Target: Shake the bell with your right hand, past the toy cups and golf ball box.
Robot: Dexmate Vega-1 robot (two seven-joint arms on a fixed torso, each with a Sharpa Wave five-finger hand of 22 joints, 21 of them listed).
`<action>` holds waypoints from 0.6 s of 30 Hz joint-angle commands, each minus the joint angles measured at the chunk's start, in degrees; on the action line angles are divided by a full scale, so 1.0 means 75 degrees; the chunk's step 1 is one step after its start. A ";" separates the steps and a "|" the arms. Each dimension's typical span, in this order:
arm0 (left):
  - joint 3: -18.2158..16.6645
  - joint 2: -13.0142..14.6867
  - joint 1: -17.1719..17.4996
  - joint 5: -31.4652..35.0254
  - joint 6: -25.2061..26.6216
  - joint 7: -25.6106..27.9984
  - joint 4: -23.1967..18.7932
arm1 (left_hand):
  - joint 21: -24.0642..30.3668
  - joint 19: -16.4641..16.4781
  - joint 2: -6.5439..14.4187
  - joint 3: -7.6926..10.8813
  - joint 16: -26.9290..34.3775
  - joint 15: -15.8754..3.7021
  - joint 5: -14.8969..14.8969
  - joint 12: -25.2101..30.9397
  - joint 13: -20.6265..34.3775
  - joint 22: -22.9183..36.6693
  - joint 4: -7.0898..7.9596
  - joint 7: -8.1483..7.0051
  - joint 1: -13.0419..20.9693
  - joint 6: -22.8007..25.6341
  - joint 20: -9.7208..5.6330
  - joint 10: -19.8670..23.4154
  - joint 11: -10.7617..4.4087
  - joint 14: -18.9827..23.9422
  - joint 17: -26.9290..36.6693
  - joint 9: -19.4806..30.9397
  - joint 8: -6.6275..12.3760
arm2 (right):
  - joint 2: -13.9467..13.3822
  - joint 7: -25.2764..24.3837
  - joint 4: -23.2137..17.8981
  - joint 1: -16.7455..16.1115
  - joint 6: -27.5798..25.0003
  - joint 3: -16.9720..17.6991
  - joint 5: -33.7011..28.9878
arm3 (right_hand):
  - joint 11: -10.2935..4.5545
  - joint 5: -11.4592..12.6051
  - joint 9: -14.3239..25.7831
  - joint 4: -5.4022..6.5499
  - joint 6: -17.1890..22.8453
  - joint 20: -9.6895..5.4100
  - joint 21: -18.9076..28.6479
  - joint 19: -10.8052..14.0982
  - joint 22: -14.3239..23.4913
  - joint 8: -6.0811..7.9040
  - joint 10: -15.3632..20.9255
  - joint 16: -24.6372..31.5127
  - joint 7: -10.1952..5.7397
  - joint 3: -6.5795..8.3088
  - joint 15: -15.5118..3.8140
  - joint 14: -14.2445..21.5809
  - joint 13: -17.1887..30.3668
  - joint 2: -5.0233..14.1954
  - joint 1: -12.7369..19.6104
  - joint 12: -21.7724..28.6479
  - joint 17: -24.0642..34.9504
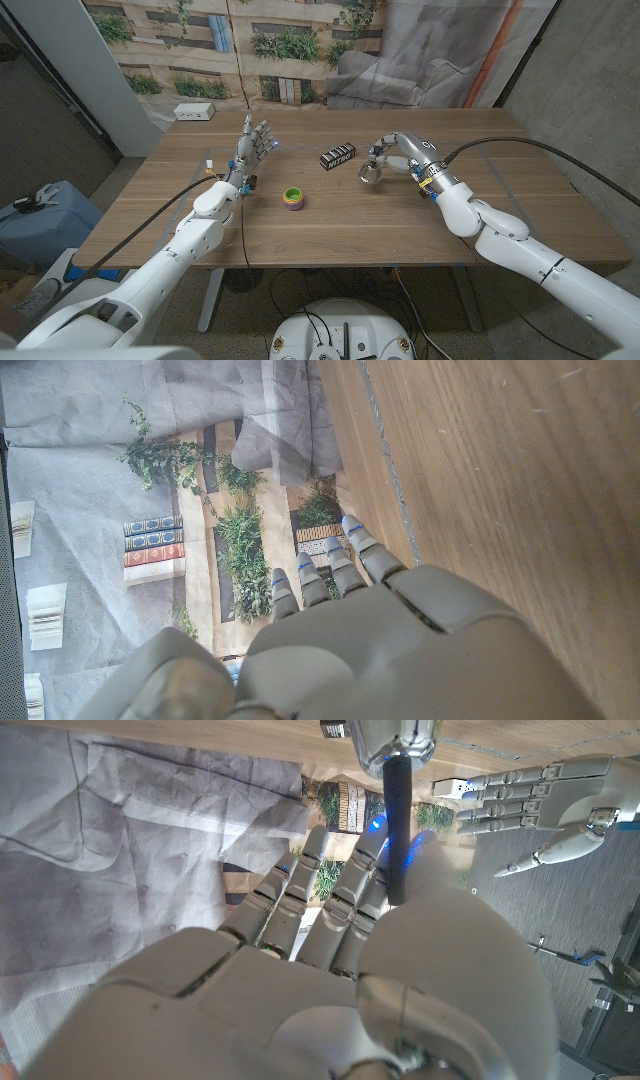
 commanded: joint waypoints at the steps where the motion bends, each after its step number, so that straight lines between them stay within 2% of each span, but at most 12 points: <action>1: -0.0002 0.0000 0.0001 -0.0001 0.0001 0.0000 -0.0002 | 0.0051 0.0067 0.0063 0.0009 0.0043 -0.0751 0.0053 0.0045 0.0040 0.0044 0.0055 -0.0060 -0.0001 0.0003 -0.0006 0.0012 -0.0018 0.0067 0.0036 0.0032 0.0014 | 0.0131 -0.0504 -0.0048 0.0046 -0.0478 -0.0244 -0.0825 | 0.0013 0.0037 0.0024 -0.0069 0.0020 -0.0409 0.0009 0.0069 0.0015 0.0007 0.0023 0.0067 -0.0021 0.0017 -0.1193 0.0082 0.0045 0.0078 0.0049 -0.0015 0.0045; 11: -0.0001 0.0000 0.0000 0.0000 0.0001 0.0001 -0.0002 | 0.0053 0.0071 0.0063 0.0010 0.0043 -0.0743 0.0054 0.0043 0.0040 0.0043 0.0055 -0.0060 0.0000 0.0004 -0.0008 0.0006 -0.0026 0.0065 0.0036 0.0032 0.0015 | 0.0155 -0.0778 -0.0070 0.0074 -0.0844 -0.0400 -0.1304 | 0.0018 0.0033 0.0026 -0.0054 0.0018 -0.0401 0.0010 0.0079 0.0015 0.0004 0.0019 0.0061 -0.0030 0.0008 -0.1179 0.0102 0.0053 0.0074 0.0024 -0.0023 0.0044; 18: -0.0001 -0.0001 -0.0001 0.0000 0.0002 0.0002 -0.0003 | 0.0053 0.0072 0.0063 0.0010 0.0043 -0.0745 0.0054 0.0044 0.0040 0.0043 0.0054 -0.0060 0.0001 0.0004 -0.0001 0.0009 -0.0027 0.0064 0.0036 0.0032 0.0014 | 0.0156 -0.0772 -0.0110 0.0071 -0.0987 -0.0436 -0.1311 | 0.0017 0.0032 0.0027 -0.0054 0.0003 -0.0400 0.0009 0.0082 0.0015 -0.0004 0.0003 0.0056 -0.0034 0.0002 -0.1178 0.0107 0.0049 0.0064 0.0018 -0.0039 0.0044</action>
